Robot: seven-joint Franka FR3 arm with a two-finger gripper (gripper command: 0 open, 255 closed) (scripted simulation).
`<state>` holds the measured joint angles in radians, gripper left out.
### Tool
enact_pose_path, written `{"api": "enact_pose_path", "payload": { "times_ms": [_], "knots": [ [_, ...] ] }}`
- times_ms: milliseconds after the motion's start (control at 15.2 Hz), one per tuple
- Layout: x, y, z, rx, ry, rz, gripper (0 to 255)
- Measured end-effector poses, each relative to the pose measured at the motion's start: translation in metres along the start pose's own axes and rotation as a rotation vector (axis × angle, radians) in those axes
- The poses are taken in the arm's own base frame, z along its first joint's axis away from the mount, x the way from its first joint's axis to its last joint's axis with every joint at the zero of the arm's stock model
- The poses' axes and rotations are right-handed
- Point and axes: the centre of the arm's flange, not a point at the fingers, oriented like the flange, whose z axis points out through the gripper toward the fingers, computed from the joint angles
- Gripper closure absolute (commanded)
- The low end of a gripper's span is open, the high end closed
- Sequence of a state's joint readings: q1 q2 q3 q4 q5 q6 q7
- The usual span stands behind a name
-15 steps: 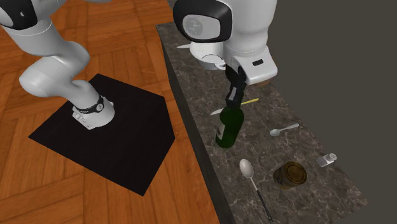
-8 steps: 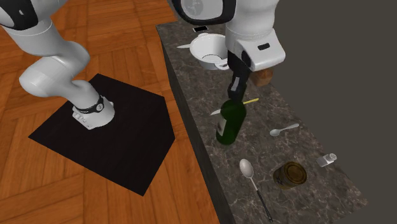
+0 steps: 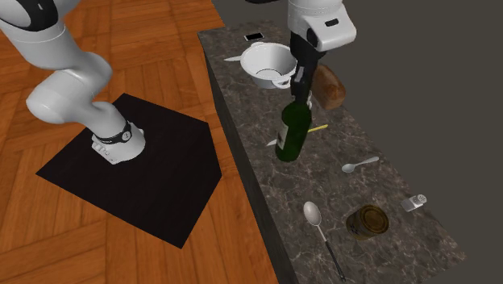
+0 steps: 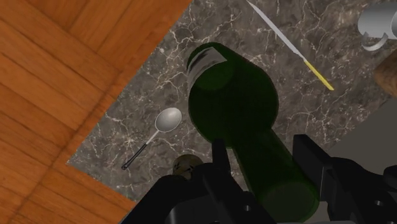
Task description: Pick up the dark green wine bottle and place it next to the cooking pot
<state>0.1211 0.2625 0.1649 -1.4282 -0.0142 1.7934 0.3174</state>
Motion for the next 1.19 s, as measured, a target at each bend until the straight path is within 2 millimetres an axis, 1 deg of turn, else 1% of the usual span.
{"api": "enact_pose_path", "payload": {
  "times_ms": [132,264,528,660,726,924,990,1188],
  "knots": [
    [-0.012,-0.021,0.000,0.000,-0.001,0.000,255],
    [-0.021,-0.049,0.004,0.000,0.000,0.000,255],
    [-0.037,-0.097,-0.001,0.000,0.000,0.000,255],
    [-0.046,-0.121,0.002,0.000,-0.001,0.000,255],
    [-0.053,-0.133,0.000,-0.001,-0.001,0.000,255],
    [-0.064,-0.170,0.002,0.000,0.000,0.000,255],
    [-0.072,-0.184,0.004,0.000,0.000,-0.001,255],
    [-0.084,-0.222,0.002,0.000,0.000,0.000,255]
  ]
}}
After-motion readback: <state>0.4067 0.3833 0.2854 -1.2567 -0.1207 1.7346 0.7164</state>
